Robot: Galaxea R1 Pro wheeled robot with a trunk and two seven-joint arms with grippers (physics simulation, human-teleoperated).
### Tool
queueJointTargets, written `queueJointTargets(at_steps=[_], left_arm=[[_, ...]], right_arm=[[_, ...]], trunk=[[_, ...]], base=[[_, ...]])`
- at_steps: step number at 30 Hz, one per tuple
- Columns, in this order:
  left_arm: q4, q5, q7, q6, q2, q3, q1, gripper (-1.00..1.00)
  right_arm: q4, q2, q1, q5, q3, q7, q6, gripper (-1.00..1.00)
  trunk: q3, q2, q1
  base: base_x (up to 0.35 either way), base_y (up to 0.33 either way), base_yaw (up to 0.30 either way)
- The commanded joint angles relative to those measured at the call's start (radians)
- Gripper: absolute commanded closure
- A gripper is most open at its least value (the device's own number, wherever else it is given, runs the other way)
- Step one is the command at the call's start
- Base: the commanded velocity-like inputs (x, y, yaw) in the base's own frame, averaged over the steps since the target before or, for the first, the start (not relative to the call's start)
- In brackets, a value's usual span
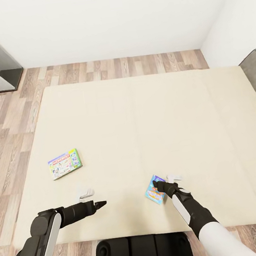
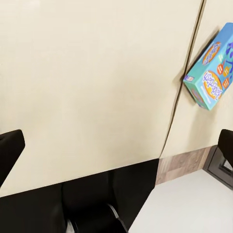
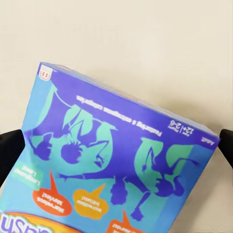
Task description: Put all the toys in the child's room - the three board games (two on the bed and one on the table), the two jigsaw puzzles on the table, and the tennis ball on the table - inside the toy box on the table in the child's room.
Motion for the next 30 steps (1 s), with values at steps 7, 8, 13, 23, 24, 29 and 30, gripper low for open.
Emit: queueJointTargets(at_steps=[7,8,13,23,24,29,30], left_arm=[[0.000,0.004,0.000,0.007,0.000,0.001,-0.001,-1.00],[0.000,0.004,0.000,0.007,0.000,0.001,-0.001,-1.00],[0.000,0.004,0.000,0.007,0.000,0.001,-0.001,-1.00],[0.000,0.004,0.000,0.007,0.000,0.001,-0.001,-1.00],[0.000,0.004,0.000,0.007,0.000,0.001,-0.001,-1.00],[0.000,0.004,0.000,0.007,0.000,0.001,-0.001,-1.00],[0.000,0.004,0.000,0.007,0.000,0.001,-0.001,-1.00]], right_arm=[[-0.002,-0.002,0.000,-0.009,0.002,-0.002,0.003,-1.00],[-0.002,-0.002,0.000,-0.009,0.002,-0.002,0.003,-1.00],[-0.002,-0.003,0.000,-0.009,0.002,-0.002,0.003,-1.00],[-0.002,-0.003,0.000,-0.008,0.002,-0.001,0.003,-1.00],[-0.002,-0.003,0.000,-0.008,0.002,-0.001,0.003,-1.00],[-0.002,-0.003,0.000,-0.009,0.003,0.004,0.003,-1.00],[-0.002,-0.002,0.000,-0.009,0.003,0.005,0.003,-1.00]], trunk=[[-0.007,-0.002,0.000],[-0.007,-0.002,0.000],[-0.007,-0.002,0.000],[-0.007,-0.002,0.000],[-0.007,-0.002,0.000],[-0.007,-0.002,0.000],[-0.007,-0.002,0.000]], base=[[0.000,0.000,0.043],[0.000,0.000,0.009],[0.000,0.000,0.004],[0.000,0.000,0.000],[0.000,0.000,0.000],[0.000,0.000,0.000],[0.000,0.000,0.000]])
